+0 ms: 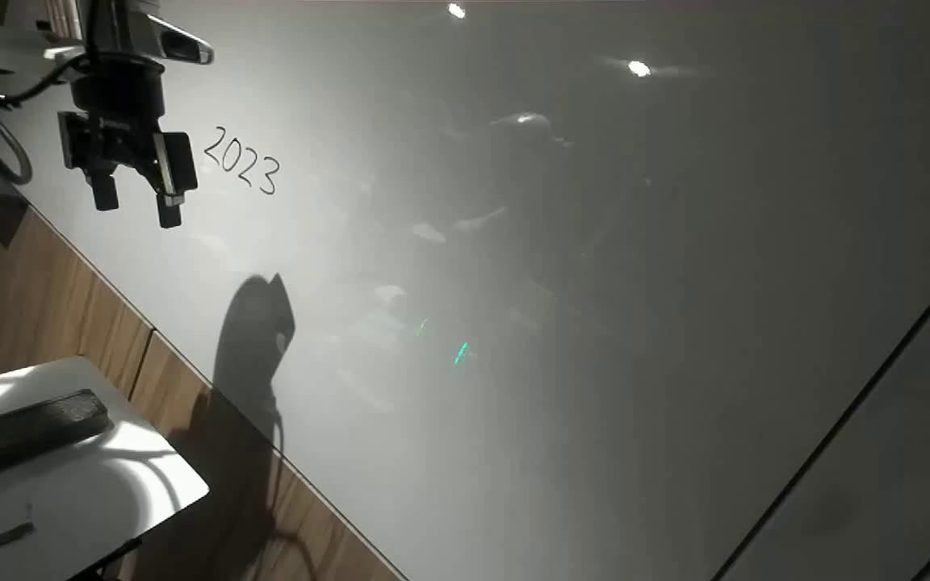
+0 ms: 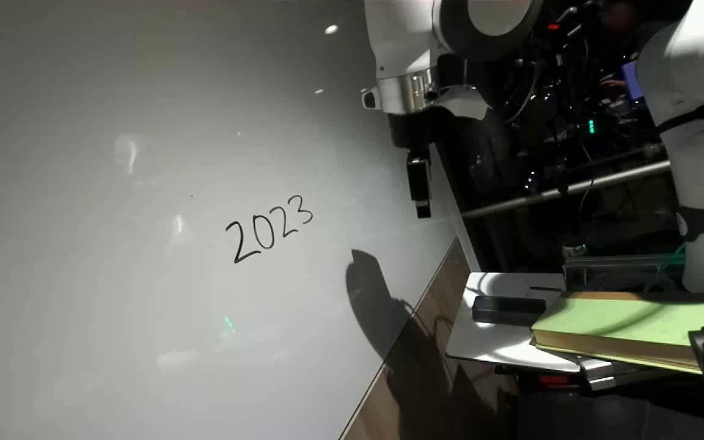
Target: Use the black eraser to wipe the whiteboard.
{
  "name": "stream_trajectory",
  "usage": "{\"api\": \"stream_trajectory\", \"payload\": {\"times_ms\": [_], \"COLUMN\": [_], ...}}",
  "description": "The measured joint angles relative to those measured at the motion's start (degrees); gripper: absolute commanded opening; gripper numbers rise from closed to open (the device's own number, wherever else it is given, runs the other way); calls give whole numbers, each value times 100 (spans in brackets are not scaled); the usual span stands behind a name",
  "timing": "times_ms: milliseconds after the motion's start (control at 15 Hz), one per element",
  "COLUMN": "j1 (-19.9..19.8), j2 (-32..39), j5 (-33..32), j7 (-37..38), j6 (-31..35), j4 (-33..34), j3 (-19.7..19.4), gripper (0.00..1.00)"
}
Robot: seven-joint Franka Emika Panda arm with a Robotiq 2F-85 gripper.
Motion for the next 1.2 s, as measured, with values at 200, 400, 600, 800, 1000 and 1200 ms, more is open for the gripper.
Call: {"api": "stream_trajectory", "payload": {"times_ms": [200, 400, 600, 800, 1000, 1200], "j1": [0, 1, -16, -82, -257, -424], "j2": [0, 13, 67, 226, 509, 943], "j5": [0, 0, 0, -1, -1, -1], "j7": [0, 0, 74, 219, 343, 393], "j6": [0, 3, 9, 32, 273, 573], "j4": [0, -11, -108, -130, -155, -213], "j3": [0, -9, -28, -68, -182, -314], "gripper": [100, 100, 100, 100, 100, 100]}}
